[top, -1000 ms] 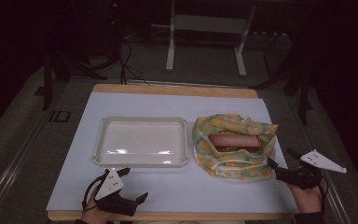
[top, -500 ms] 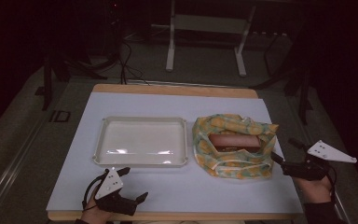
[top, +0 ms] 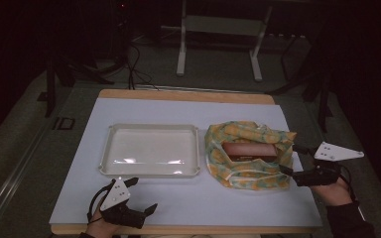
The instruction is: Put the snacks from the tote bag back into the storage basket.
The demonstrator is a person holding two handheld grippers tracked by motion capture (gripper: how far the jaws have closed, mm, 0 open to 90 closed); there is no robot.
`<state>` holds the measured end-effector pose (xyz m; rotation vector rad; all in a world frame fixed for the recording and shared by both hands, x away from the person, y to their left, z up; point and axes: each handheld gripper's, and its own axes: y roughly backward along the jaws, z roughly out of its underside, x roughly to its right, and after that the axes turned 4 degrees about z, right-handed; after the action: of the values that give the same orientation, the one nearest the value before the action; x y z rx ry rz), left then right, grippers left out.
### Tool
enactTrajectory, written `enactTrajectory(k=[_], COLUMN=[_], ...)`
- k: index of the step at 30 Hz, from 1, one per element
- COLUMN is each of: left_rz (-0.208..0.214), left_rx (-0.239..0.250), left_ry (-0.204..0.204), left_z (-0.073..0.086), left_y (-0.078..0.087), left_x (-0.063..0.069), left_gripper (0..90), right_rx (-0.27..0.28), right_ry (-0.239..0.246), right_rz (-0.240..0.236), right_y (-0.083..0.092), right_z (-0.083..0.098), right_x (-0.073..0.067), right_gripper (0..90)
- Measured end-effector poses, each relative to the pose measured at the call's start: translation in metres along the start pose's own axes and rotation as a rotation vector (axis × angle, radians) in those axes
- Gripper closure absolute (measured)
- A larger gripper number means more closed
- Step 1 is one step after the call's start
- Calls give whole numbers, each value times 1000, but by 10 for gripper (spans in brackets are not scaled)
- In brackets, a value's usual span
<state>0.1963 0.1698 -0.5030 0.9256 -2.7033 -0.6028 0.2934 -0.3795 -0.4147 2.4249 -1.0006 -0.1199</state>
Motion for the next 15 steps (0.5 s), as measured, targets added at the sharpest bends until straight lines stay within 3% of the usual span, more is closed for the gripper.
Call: enactTrajectory(k=[7, 11, 15], left_rz=[11, 9, 9], left_rx=[-10, -7, -10], left_ry=[-5, -4, -2], left_z=[0, 0, 1], left_y=[-1, -1, -1], left_x=[0, -1, -2], left_gripper=[0, 0, 0], right_rx=[-8, -26, -56], right_ry=[35, 124, 163], right_rz=[-63, -71, -165], right_y=[-8, -11, -15], right_z=[-10, -15, -24], right_x=[4, 7, 9], right_gripper=[141, 208, 225])
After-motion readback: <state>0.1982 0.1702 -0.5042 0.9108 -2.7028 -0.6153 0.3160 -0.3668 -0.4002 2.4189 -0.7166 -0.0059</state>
